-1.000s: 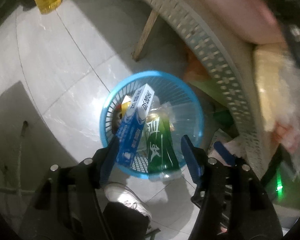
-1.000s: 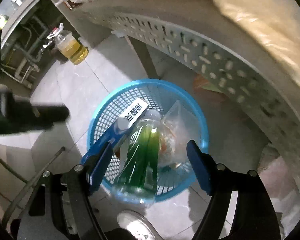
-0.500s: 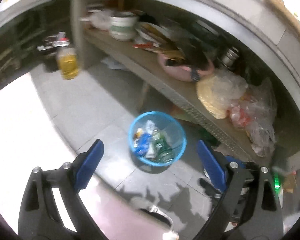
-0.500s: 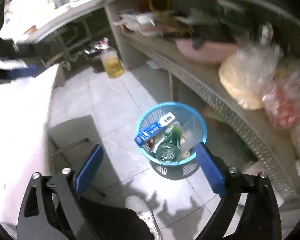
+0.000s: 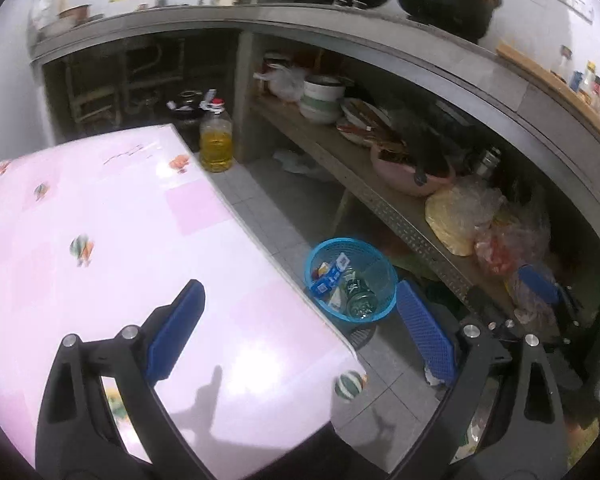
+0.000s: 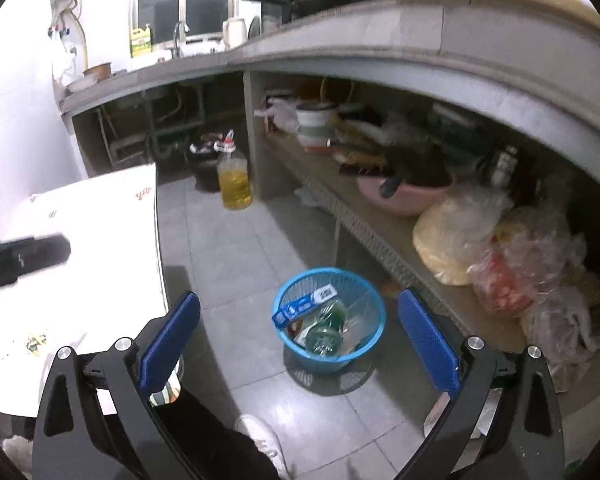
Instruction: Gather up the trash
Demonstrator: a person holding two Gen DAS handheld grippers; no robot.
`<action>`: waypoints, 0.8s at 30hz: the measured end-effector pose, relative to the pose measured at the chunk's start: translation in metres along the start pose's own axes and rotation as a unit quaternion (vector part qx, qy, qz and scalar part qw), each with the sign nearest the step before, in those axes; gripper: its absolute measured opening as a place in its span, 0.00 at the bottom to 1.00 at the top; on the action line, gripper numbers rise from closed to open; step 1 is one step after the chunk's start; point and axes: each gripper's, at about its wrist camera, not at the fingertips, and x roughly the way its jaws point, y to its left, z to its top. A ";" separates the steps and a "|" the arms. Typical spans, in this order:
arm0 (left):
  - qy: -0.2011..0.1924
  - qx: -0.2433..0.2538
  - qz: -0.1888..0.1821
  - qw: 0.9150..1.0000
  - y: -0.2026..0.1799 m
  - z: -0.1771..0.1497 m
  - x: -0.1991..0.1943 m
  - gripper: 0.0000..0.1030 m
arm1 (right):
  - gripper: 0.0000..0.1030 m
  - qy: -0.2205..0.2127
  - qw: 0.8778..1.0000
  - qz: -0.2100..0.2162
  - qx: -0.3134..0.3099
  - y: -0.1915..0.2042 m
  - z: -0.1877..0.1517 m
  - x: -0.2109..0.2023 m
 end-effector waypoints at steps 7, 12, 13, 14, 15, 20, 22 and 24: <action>-0.023 -0.013 0.082 0.996 -0.001 -0.033 -0.021 0.90 | 0.94 -0.018 0.999 0.014 -0.036 0.026 -0.006 -0.027; -0.024 -0.004 0.143 0.989 0.007 -0.046 -0.033 0.91 | 0.94 0.010 0.998 0.027 -0.049 0.041 -0.010 -0.028; -0.018 -0.009 0.153 0.988 0.010 -0.047 -0.034 0.91 | 0.94 0.016 0.998 0.030 -0.050 0.042 -0.011 -0.027; -0.014 -0.013 0.160 0.987 0.014 -0.048 -0.035 0.91 | 0.94 0.025 0.998 0.034 -0.051 0.043 -0.012 -0.026; -0.010 -0.019 0.166 0.986 0.017 -0.050 -0.036 0.90 | 0.94 0.031 0.998 0.033 -0.053 0.045 -0.014 -0.026; 0.023 -0.055 0.195 0.979 0.035 -0.060 -0.036 0.91 | 0.94 0.050 0.995 0.009 -0.085 0.050 -0.026 -0.025; 0.039 -0.063 0.203 0.976 0.042 -0.063 -0.034 0.90 | 0.94 0.056 0.994 0.005 -0.089 0.050 -0.029 -0.025; 0.052 -0.069 0.206 0.975 0.045 -0.065 -0.031 0.90 | 0.94 0.061 0.994 -0.001 -0.086 0.047 -0.031 -0.025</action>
